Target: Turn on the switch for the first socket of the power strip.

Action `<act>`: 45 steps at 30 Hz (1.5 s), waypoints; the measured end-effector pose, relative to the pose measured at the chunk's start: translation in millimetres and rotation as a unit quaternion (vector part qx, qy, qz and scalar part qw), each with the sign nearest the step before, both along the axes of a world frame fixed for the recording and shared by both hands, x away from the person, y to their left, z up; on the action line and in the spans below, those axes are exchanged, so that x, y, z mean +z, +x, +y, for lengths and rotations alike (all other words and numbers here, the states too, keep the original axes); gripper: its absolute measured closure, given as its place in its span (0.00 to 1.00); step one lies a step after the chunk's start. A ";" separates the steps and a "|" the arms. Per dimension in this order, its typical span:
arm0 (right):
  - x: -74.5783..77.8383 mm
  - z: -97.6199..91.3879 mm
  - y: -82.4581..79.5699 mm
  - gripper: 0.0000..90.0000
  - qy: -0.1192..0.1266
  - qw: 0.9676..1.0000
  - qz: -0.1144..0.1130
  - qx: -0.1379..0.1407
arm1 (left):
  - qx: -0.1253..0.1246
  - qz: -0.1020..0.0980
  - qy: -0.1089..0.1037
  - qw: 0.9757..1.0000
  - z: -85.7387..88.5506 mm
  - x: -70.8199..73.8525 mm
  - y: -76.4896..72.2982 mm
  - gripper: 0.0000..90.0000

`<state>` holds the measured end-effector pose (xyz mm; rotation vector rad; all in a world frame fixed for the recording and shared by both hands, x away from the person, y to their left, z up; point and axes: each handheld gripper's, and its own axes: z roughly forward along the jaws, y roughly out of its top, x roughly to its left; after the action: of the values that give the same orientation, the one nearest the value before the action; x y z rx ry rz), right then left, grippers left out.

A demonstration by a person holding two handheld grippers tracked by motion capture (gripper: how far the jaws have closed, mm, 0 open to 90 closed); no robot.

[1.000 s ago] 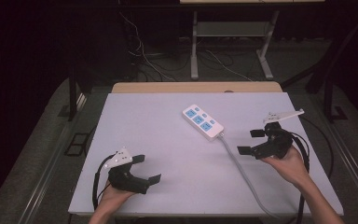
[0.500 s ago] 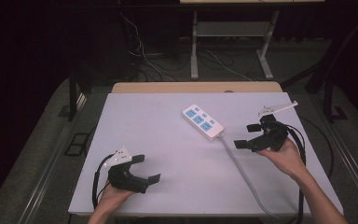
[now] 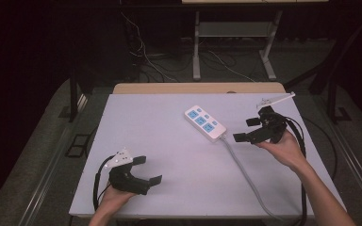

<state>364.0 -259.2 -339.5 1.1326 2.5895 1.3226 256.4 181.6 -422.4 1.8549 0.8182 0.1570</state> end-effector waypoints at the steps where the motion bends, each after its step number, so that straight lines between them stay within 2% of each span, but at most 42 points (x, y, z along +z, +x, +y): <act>1: 0.9 0.5 1.4 0.00 -0.001 1.000 0.000 0.000 | 0.001 0.000 0.000 1.000 0.1 0.0 0.0 0.00; 20: 11.9 12.6 24.0 0.00 -0.016 1.000 0.005 0.002 | 0.000 0.000 0.001 1.000 0.1 -0.2 0.5 0.00; 27: 14.0 25.0 40.4 0.00 -0.025 1.000 0.010 0.000 | 0.000 0.001 0.002 1.000 -0.4 -0.2 0.1 0.00; 45: 13.0 41.3 66.8 0.00 -0.017 1.000 0.013 -0.020 | 0.002 0.002 -0.005 1.000 0.9 0.0 0.4 0.00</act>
<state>430.8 -217.9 -326.4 1.1967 2.5831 1.2598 256.8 182.5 -422.4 1.8447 0.8237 0.1515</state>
